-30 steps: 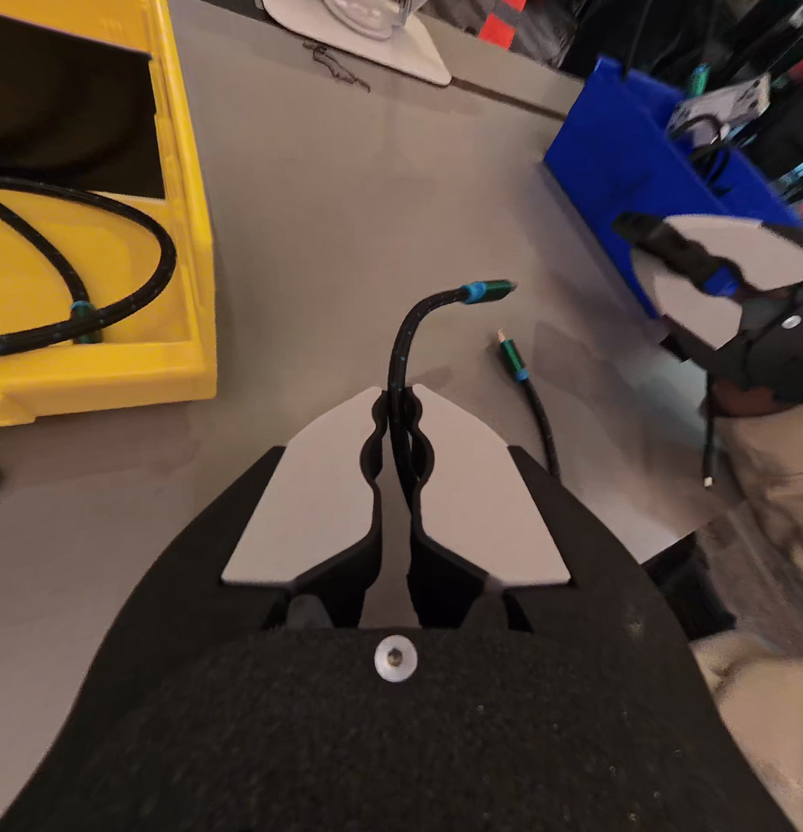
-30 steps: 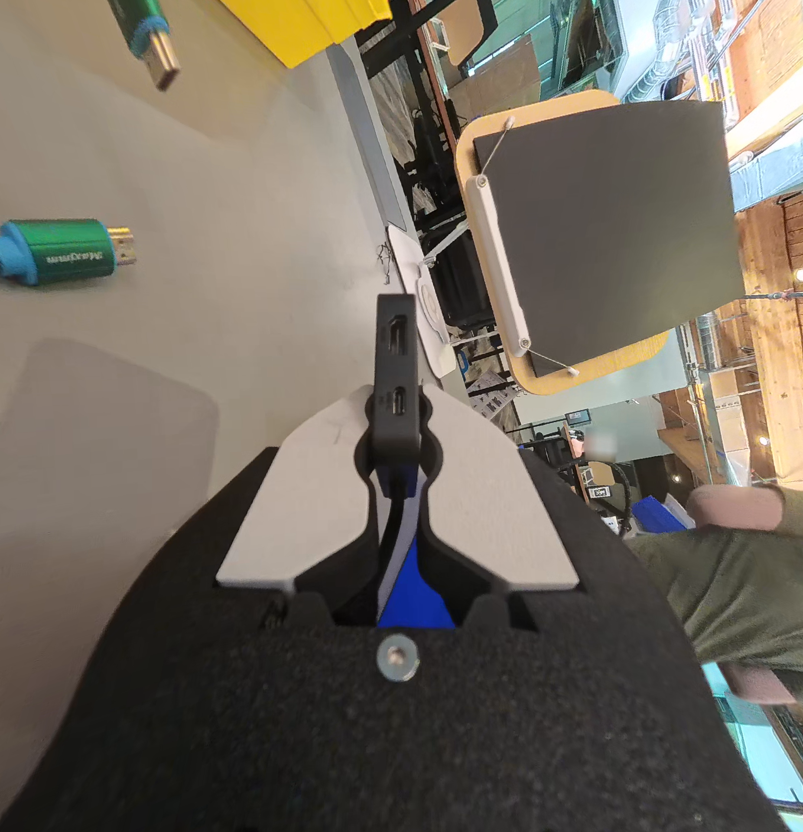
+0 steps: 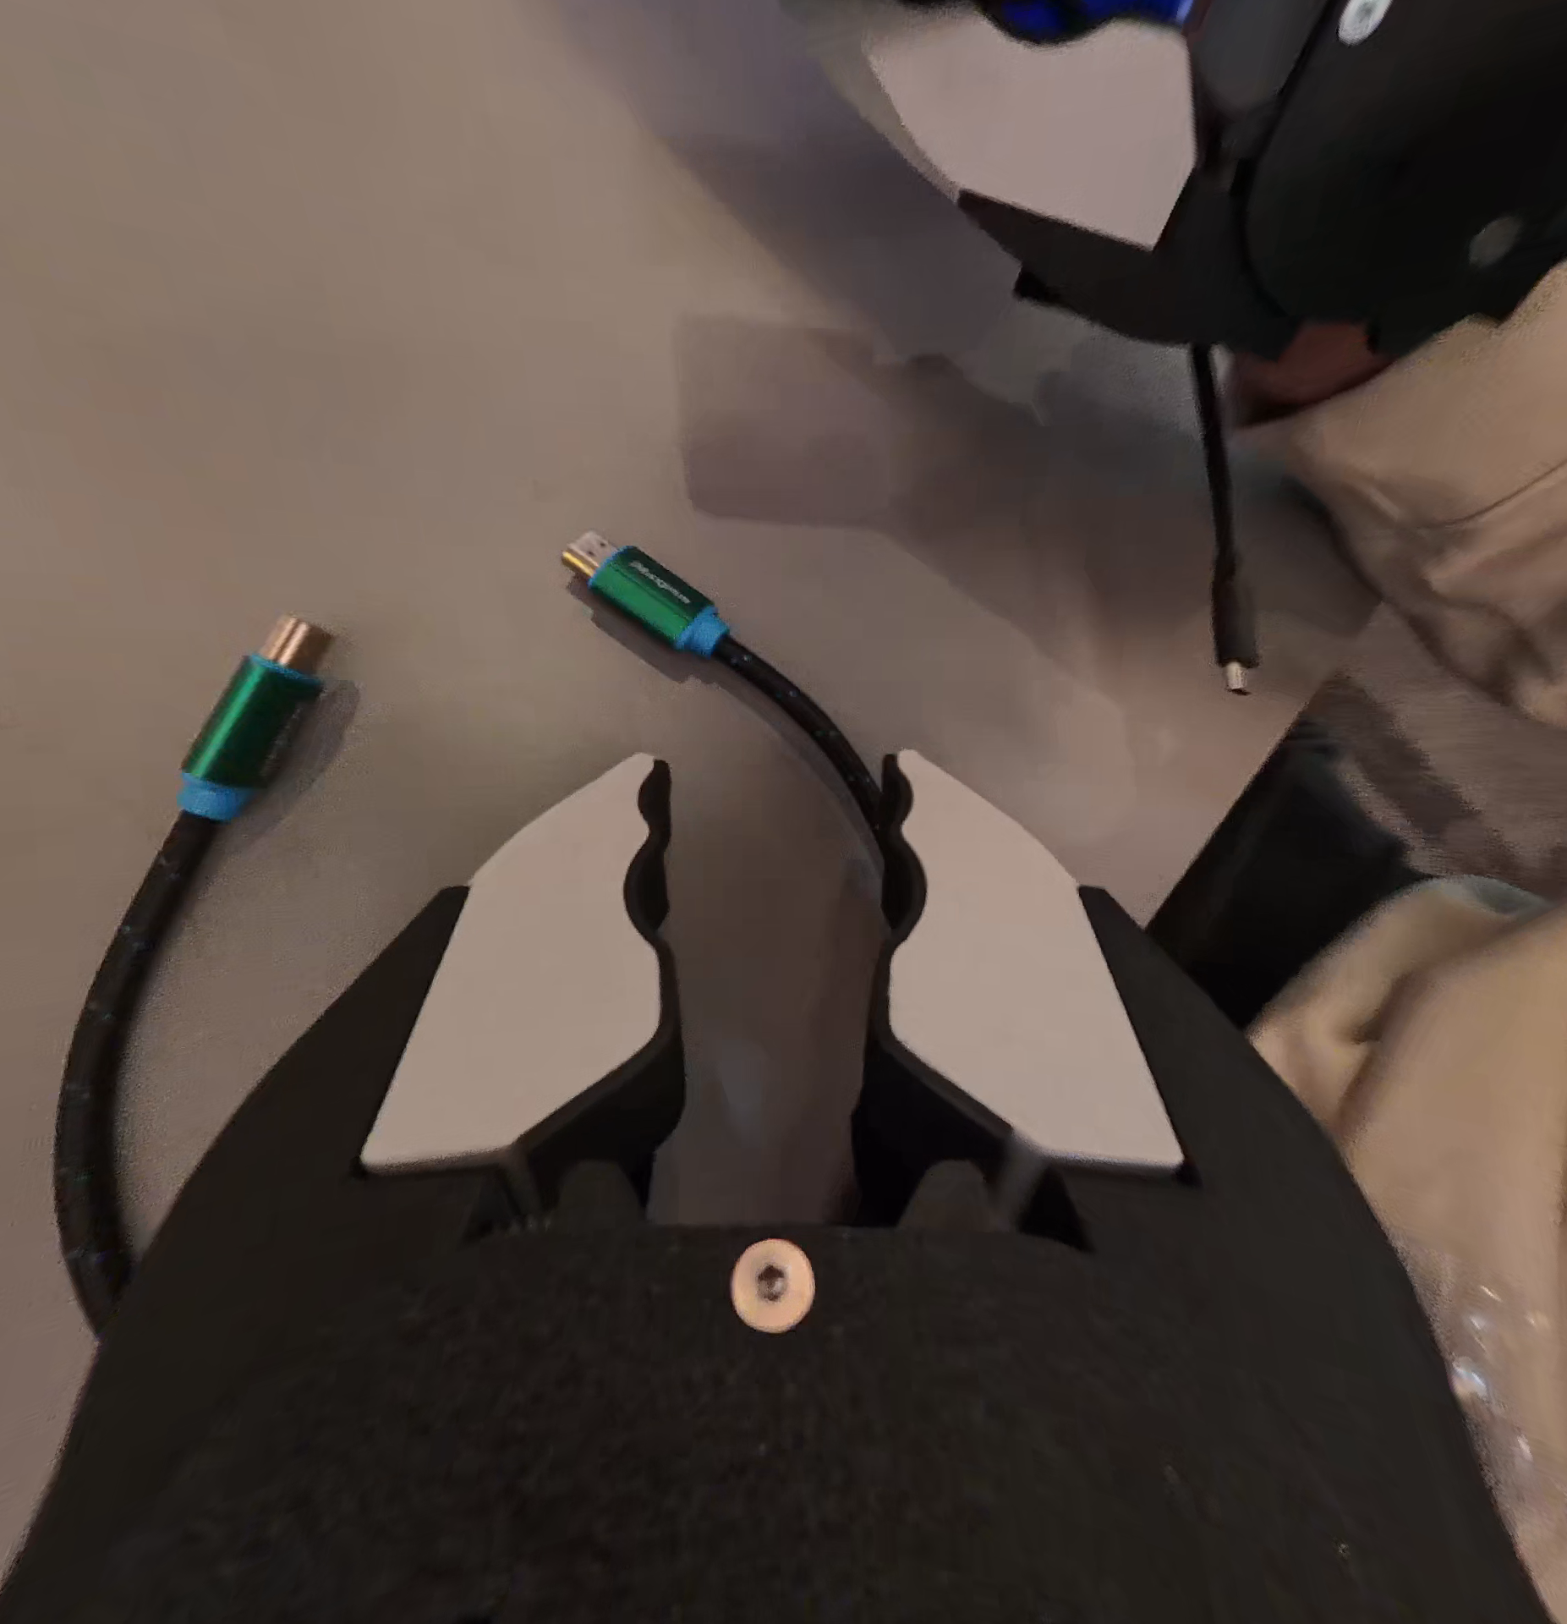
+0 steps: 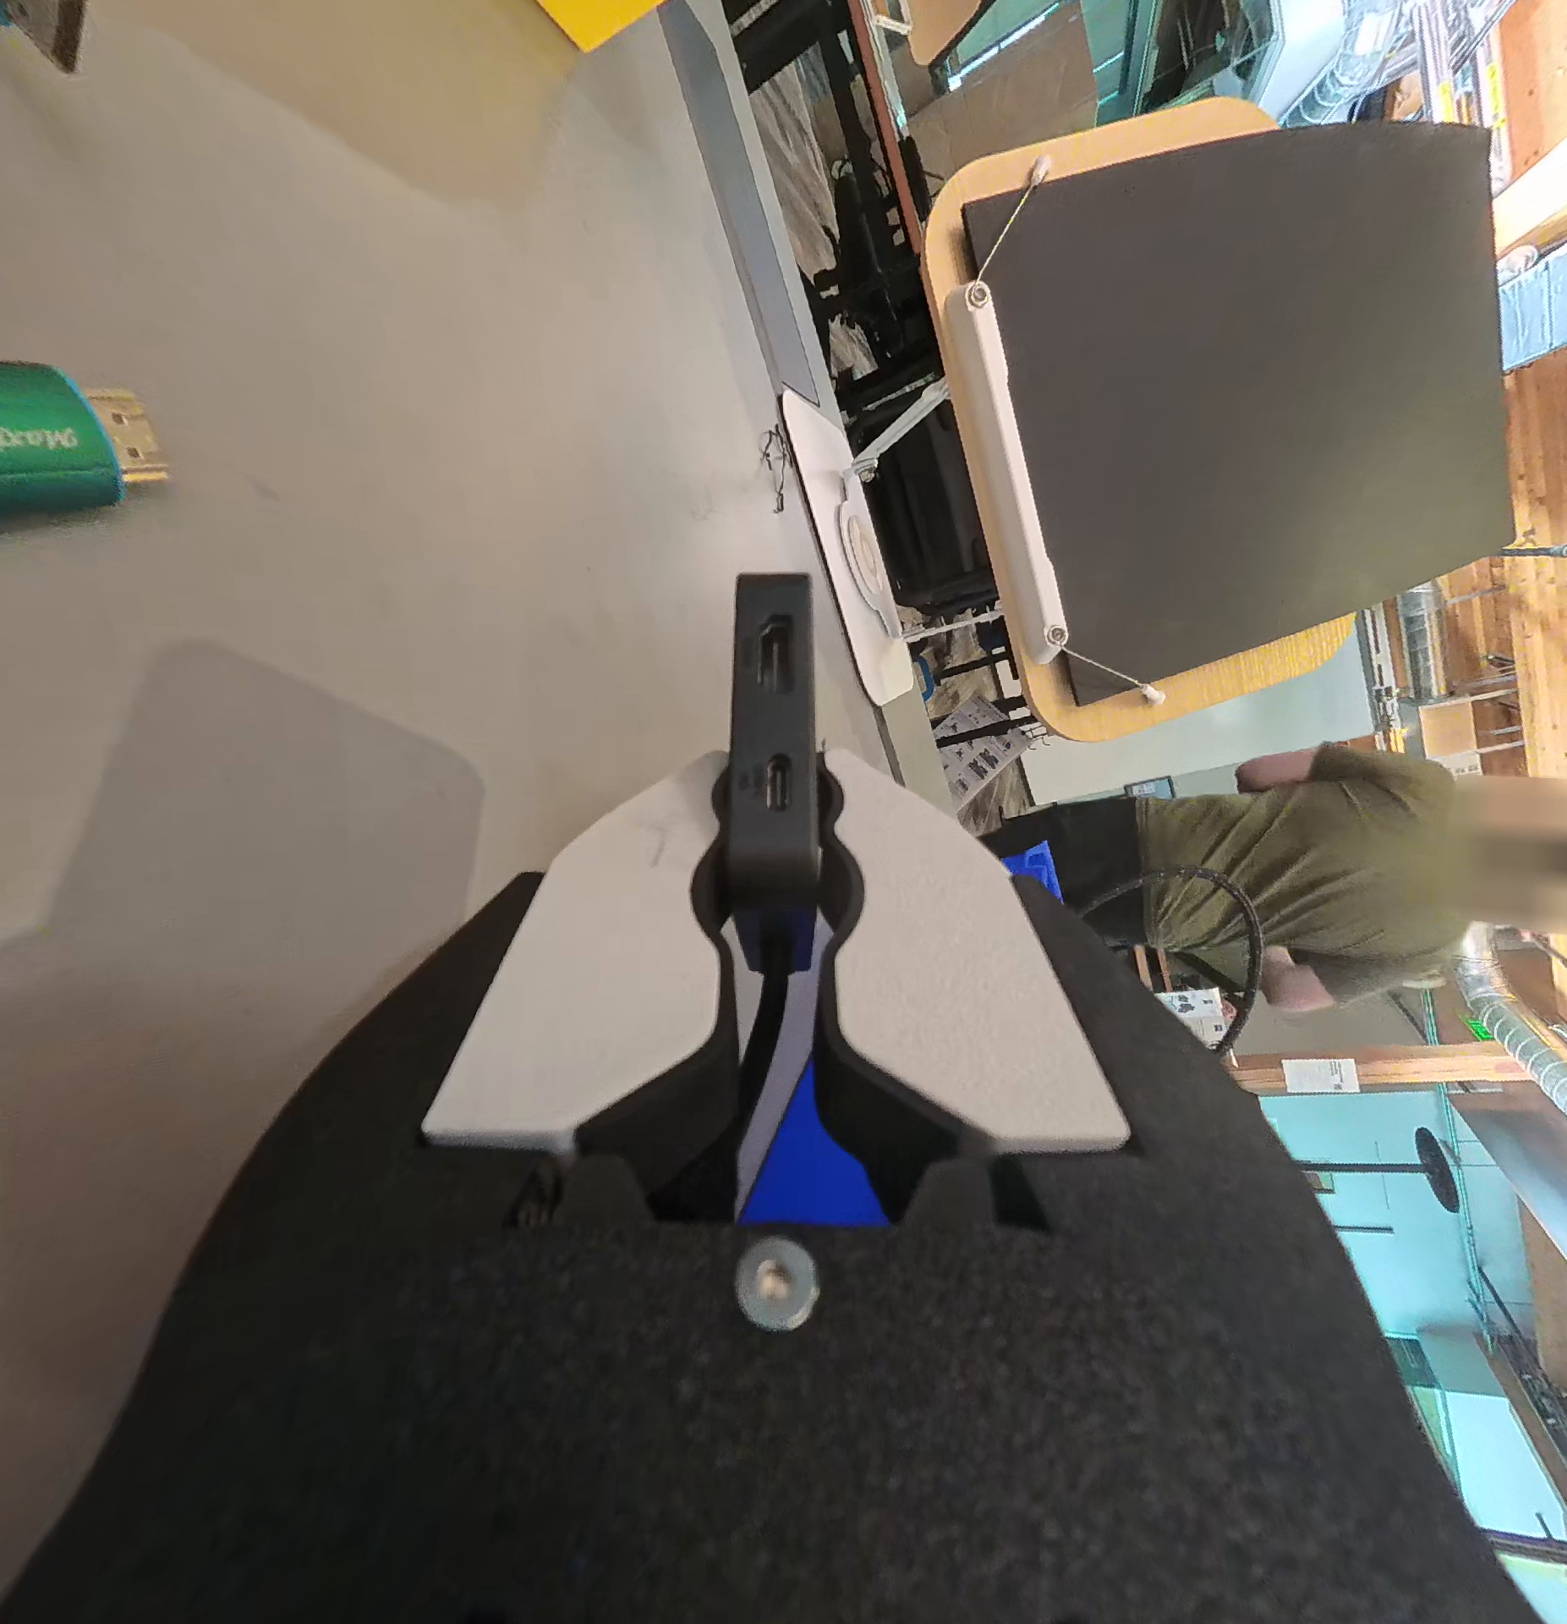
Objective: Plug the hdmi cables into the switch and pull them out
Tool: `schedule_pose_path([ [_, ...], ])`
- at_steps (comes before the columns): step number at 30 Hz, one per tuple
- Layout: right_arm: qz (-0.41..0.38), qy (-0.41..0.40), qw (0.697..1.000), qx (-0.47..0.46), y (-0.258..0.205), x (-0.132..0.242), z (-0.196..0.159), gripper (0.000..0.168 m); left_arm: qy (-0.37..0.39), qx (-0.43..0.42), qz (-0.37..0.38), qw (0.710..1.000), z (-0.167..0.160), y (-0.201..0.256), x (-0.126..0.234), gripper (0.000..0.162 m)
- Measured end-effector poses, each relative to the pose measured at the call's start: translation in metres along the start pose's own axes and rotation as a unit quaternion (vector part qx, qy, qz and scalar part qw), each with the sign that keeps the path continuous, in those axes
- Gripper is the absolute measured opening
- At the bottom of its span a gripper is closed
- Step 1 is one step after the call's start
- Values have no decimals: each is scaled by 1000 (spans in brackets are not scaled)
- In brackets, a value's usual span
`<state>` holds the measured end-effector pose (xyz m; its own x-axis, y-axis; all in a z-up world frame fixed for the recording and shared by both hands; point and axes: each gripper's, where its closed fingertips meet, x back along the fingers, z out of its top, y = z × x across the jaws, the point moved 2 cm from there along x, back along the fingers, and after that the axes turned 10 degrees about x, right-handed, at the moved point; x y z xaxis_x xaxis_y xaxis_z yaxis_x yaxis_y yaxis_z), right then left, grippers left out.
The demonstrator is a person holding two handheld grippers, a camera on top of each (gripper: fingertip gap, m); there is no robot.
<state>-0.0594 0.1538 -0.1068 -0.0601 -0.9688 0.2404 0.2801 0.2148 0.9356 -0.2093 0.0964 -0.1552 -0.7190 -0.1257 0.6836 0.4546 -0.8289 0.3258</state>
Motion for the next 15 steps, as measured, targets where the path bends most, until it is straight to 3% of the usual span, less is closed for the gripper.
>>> schedule_pose_path([
  [6,2,1,1000,2,-1,-1,0,14,-30,-20,62,997,-13,17,-25,48],
  [7,1,2,1000,2,0,0,0,14,-28,-31,77,996,-15,17,-26,39],
  [8,1,3,1000,1,0,0,1,14,-30,-46,92,994,-16,16,-26,15],
  [10,-1,5,1000,1,1,0,1,14,-37,-67,103,992,-17,17,-26,10],
  [12,-3,4,1000,1,2,0,0,14,-42,-71,63,995,-14,25,-24,9],
  [15,-6,2,1000,-1,4,0,-2,14,29,-51,-88,994,17,60,9,7],
])
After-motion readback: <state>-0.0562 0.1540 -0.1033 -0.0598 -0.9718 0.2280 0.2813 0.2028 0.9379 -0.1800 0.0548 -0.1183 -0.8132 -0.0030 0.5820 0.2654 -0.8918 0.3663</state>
